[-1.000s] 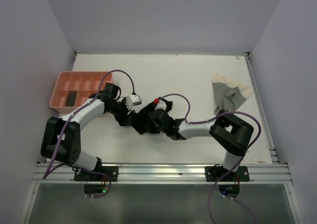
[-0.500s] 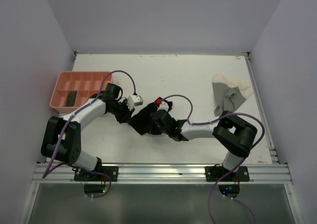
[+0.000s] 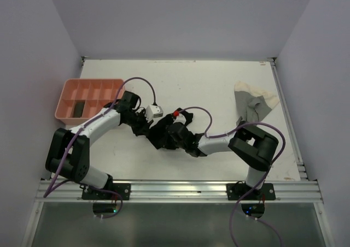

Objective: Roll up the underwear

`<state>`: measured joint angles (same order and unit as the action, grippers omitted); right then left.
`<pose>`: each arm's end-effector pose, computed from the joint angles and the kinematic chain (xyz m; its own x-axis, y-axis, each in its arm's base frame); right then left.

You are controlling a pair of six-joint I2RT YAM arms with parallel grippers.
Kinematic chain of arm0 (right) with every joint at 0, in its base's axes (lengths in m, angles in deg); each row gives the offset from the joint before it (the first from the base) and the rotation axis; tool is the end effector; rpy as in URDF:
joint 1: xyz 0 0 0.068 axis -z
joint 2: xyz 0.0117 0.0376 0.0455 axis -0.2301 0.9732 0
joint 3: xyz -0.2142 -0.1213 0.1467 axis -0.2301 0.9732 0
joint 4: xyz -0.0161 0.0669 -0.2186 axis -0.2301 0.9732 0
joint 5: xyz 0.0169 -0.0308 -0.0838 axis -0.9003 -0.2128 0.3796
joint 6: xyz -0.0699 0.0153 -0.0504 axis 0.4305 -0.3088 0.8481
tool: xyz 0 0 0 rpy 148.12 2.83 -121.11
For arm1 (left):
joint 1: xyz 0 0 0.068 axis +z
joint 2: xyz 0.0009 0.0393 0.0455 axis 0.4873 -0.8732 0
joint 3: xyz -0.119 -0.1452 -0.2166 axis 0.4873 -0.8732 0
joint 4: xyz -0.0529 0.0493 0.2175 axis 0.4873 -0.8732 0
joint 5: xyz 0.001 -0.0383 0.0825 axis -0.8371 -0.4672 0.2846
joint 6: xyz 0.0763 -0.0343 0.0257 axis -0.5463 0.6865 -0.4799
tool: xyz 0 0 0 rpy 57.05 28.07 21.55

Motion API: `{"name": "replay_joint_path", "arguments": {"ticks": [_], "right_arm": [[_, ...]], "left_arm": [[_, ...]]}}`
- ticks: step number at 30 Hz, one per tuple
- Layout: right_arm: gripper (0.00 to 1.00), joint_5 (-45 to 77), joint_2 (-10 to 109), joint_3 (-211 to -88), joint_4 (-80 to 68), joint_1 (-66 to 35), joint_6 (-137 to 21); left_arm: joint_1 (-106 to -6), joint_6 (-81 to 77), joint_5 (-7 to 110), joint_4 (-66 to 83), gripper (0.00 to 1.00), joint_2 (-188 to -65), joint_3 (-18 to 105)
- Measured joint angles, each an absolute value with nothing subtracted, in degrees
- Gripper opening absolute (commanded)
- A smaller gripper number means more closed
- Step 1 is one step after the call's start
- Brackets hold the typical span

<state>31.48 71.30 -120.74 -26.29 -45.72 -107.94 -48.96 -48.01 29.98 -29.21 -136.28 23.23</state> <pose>0.1996 0.3119 0.1521 -0.8309 0.2267 -0.5081 -0.1766 0.7585 0.6273 0.2281 -0.1233 0.1943 -0.4604 0.6872 -0.5620 0.8788 0.4423 -0.1790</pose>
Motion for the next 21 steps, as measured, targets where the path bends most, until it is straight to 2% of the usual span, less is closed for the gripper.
{"name": "replay_joint_path", "arguments": {"ticks": [11,21], "right_arm": [[0.22,31.30,71.94,-119.67,-29.55,-45.70,-109.58],[0.22,31.37,71.91,-118.60,-31.34,-45.72,-110.17]], "left_arm": [[-53.07,-46.85,29.37,-29.52,0.00,-136.65,23.18],[-54.82,-44.40,27.40,-28.29,0.00,-142.44,23.12]]}}
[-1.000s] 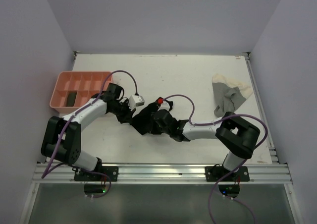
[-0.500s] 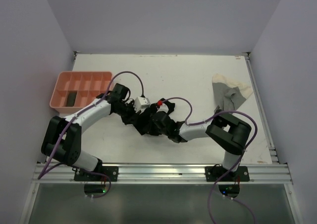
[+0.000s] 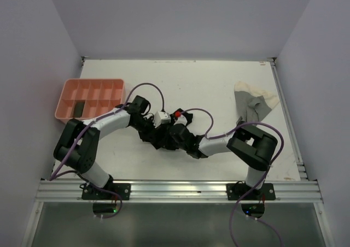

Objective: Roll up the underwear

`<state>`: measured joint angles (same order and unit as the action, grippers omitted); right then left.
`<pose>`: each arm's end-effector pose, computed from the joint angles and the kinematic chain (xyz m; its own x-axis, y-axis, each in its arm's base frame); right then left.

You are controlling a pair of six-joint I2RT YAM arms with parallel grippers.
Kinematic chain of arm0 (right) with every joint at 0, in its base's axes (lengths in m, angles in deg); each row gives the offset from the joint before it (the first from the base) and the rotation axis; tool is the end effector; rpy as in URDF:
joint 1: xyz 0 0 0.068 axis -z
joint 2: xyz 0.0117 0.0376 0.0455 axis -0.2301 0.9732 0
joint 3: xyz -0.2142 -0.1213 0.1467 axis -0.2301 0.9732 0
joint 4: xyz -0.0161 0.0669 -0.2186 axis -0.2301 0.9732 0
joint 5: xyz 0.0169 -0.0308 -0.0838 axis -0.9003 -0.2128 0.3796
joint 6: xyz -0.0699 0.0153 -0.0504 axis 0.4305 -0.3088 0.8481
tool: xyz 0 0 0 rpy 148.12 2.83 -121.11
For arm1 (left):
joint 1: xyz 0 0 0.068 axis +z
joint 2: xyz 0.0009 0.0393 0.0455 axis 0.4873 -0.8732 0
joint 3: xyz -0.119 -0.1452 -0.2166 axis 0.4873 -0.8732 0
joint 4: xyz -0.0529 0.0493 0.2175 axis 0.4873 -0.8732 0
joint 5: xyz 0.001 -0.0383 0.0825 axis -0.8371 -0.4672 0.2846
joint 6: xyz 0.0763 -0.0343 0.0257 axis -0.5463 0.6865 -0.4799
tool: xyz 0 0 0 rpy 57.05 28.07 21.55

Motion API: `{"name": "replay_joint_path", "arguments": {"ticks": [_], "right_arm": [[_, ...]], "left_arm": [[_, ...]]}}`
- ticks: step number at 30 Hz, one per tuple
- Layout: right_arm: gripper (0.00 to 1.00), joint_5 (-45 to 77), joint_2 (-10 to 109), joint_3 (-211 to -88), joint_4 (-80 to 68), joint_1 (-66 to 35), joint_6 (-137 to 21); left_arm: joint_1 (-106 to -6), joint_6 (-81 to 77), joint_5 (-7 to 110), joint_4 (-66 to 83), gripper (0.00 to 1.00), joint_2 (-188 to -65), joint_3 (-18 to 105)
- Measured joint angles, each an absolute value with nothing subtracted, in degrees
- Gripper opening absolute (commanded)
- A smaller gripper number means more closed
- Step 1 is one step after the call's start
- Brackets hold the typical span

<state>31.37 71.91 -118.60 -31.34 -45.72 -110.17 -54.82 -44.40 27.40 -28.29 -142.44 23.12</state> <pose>0.1992 0.3114 0.1486 -0.8280 0.2718 -0.4905 -0.1583 0.7258 0.6694 0.2207 -0.1523 0.1704 -0.4887 0.7148 -0.5003 0.8721 0.3835 -0.3040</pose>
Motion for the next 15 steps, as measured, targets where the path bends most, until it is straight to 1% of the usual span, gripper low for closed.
{"name": "replay_joint_path", "arguments": {"ticks": [7,13,14,15], "right_arm": [[0.22,31.96,69.86,-116.67,-31.06,-45.61,-110.44],[0.22,34.82,60.51,-113.87,-25.22,-45.59,-110.44],[0.23,35.39,58.69,-113.81,-23.98,-45.59,-110.35],[0.30,36.42,56.79,-113.68,-22.69,-45.61,-110.22]], "left_arm": [[-54.86,-40.84,24.91,-27.85,0.00,-148.04,25.81],[-54.88,-38.67,23.56,-27.81,0.00,-150.00,27.25],[-54.88,-38.52,23.56,-27.81,0.00,-150.03,27.27],[-54.88,-38.46,23.58,-27.81,0.00,-150.03,27.27]]}}
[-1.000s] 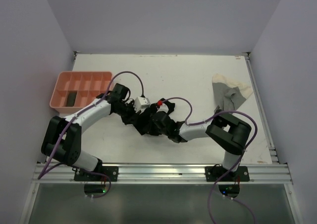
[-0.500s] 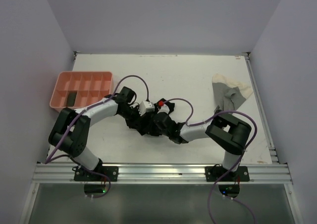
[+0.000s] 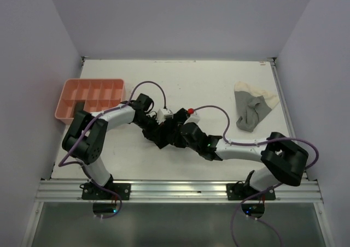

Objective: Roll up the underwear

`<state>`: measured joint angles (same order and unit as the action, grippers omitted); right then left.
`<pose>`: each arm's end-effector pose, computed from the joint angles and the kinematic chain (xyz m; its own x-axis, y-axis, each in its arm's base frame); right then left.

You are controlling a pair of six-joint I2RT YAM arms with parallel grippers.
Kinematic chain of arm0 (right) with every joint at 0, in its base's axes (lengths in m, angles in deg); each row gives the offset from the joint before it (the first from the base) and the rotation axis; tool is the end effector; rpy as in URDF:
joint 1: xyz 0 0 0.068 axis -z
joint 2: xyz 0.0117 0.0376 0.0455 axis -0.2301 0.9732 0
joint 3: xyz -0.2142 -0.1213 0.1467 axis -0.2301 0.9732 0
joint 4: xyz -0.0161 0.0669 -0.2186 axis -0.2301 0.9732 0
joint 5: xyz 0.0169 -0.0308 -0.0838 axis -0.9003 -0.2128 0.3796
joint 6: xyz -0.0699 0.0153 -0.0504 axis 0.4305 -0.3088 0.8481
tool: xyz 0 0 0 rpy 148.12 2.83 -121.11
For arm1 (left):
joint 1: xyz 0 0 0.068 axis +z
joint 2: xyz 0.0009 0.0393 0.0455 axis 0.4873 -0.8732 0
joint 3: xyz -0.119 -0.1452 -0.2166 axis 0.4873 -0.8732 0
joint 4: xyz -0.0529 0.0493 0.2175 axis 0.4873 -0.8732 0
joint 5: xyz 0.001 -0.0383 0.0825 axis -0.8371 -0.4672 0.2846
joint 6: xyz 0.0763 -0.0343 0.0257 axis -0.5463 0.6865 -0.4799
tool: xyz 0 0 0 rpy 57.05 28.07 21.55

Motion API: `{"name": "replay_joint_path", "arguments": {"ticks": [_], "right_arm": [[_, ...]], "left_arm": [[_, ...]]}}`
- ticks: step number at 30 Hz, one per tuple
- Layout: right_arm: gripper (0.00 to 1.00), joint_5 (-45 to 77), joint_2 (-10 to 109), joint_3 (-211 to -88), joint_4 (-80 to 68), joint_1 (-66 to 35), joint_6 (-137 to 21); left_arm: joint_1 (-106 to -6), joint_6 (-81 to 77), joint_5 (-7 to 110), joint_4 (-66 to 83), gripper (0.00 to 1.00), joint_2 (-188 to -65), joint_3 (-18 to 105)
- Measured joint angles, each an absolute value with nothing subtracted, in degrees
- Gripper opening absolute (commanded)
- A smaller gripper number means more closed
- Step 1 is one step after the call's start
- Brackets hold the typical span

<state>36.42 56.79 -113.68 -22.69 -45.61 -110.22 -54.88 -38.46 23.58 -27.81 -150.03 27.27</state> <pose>0.1810 0.2669 0.1910 -0.7768 0.3320 -0.5351 -0.1393 0.7381 0.6602 0.2399 -0.1666 0.1563 -0.5985 0.6653 -0.4463 0.7954 0.4271 -0.4300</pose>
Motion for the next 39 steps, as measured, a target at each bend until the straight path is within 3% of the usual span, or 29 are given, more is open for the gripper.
{"name": "replay_joint_path", "arguments": {"ticks": [5,12,21,31,39], "right_arm": [[0.35,42.45,47.85,-113.70,-14.49,-43.28,-108.10],[0.54,44.48,45.80,-115.82,-5.31,-29.05,-106.35],[0.46,39.74,55.78,-121.83,-3.98,-25.99,-105.32],[0.50,35.74,65.12,-128.06,-4.59,-25.64,-105.21],[0.47,34.06,69.27,-130.44,-4.63,-25.64,-105.06]], "left_arm": [[-54.97,-38.11,24.17,-27.85,0.00,-150.03,27.31],[-55.21,-38.24,24.89,-28.01,0.03,-150.03,27.38],[-55.56,-38.59,25.35,-28.03,0.06,-150.03,27.38],[-55.60,-38.63,25.50,-28.01,0.06,-150.00,27.36],[-55.62,-38.76,25.50,-28.01,0.06,-150.03,27.36]]}}
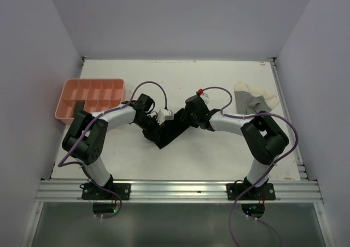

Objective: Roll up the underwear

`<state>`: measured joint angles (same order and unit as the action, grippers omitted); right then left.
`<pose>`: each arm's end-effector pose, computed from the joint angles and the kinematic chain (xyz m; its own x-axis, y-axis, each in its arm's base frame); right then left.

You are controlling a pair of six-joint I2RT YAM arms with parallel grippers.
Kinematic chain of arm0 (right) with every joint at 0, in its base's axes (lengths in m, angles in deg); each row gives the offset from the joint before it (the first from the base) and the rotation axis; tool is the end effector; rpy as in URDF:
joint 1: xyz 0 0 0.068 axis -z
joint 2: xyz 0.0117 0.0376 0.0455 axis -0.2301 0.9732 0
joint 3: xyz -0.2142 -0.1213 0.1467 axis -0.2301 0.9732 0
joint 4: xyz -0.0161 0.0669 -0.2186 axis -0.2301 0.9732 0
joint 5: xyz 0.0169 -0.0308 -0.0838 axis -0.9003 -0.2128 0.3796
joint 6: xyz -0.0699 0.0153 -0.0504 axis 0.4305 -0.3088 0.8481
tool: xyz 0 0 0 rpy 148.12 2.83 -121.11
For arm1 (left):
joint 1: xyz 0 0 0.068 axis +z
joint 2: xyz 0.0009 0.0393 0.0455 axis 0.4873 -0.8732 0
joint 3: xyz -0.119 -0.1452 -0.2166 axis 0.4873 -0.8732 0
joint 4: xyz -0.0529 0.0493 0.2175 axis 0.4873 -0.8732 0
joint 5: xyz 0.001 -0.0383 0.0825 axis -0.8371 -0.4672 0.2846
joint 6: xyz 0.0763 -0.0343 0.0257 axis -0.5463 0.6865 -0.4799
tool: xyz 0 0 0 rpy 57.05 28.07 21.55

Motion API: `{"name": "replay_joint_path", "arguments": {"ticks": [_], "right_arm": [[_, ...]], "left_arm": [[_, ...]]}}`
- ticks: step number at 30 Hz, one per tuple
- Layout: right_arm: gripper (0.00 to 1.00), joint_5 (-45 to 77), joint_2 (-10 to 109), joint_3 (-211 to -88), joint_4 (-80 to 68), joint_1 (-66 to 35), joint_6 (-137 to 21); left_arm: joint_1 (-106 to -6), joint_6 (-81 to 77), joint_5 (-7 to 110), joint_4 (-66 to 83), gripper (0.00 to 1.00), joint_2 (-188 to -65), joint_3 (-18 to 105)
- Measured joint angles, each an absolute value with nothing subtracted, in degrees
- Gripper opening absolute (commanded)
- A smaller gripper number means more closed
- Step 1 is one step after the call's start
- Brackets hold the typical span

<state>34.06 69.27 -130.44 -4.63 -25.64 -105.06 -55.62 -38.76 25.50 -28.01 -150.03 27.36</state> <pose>0.2953 0.2205 0.1718 -0.7528 0.4138 -0.5119 0.1500 0.8651 0.4787 0.2389 -0.1679 0.1551 -0.5851 0.6841 -0.4356 0.8061 0.4318 -0.4046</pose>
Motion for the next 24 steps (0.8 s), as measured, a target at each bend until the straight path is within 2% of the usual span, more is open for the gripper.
{"name": "replay_joint_path", "arguments": {"ticks": [4,7,11,14,24], "right_arm": [[0.40,33.42,70.12,-130.46,-4.50,-25.62,-105.08],[0.30,33.01,70.12,-130.46,-4.61,-25.62,-104.99],[0.11,32.94,70.12,-130.46,-4.63,-25.62,-104.80],[0.00,33.01,70.12,-130.46,-4.59,-25.62,-104.34],[0.00,33.75,69.34,-131.38,-3.28,-24.22,-101.76]], "left_arm": [[-55.62,-38.78,25.48,-27.99,0.06,-150.11,27.36],[-55.62,-38.76,25.48,-27.99,0.06,-150.14,27.36],[-55.62,-38.78,25.48,-27.99,0.06,-150.14,27.36],[-55.62,-38.81,25.48,-27.99,0.05,-150.14,27.36],[-55.62,-39.22,25.48,-28.03,0.05,-150.22,27.36]]}}
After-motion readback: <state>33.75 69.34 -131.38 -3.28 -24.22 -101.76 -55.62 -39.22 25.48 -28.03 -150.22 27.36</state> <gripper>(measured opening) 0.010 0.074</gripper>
